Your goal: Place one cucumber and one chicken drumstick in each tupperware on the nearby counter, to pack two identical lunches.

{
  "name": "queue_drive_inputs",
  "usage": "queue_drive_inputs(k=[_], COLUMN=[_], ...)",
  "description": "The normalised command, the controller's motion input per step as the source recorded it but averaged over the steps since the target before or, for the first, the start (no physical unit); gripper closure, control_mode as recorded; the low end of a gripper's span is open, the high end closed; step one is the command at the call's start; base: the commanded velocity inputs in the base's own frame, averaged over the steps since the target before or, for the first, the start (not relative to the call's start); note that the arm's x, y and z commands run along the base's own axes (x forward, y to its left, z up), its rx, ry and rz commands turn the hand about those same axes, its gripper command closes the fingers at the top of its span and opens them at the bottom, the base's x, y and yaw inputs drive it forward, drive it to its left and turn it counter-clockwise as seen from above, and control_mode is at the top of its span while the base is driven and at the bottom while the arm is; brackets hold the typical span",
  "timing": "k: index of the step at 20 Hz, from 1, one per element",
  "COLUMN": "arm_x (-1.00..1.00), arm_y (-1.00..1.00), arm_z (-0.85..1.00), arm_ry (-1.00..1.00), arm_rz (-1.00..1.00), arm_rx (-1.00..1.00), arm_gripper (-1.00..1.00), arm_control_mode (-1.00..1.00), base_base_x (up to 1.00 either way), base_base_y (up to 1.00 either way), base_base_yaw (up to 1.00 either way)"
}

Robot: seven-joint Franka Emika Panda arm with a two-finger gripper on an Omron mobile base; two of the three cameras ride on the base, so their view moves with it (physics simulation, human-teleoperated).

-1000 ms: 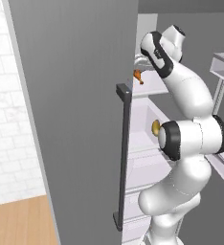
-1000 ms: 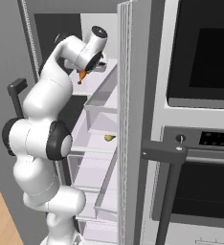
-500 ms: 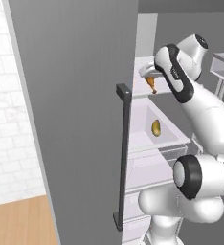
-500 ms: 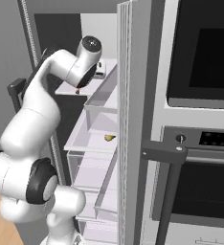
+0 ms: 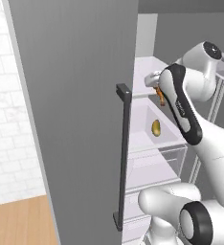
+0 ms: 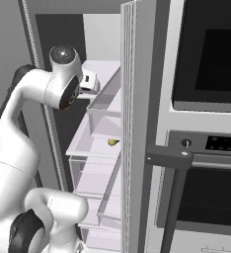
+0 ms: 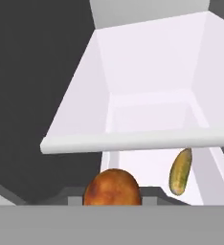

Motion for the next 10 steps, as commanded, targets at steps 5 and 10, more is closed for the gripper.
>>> queue_drive_inputs(k=[5, 10], arm_x=[-1.00, -1.00], arm_y=[-0.07, 0.00], arm_z=[0.01, 0.00], arm_ry=[0.02, 0.17], arm_rz=[-0.14, -0.06], arm_rx=[0.00, 0.00], arm_gripper=[1.00, 1.00], arm_control_mode=[-1.00, -1.00], base_base_x=[0.00, 0.00], base_base_y=[0.00, 0.00], base_base_yaw=[0.00, 0.00])
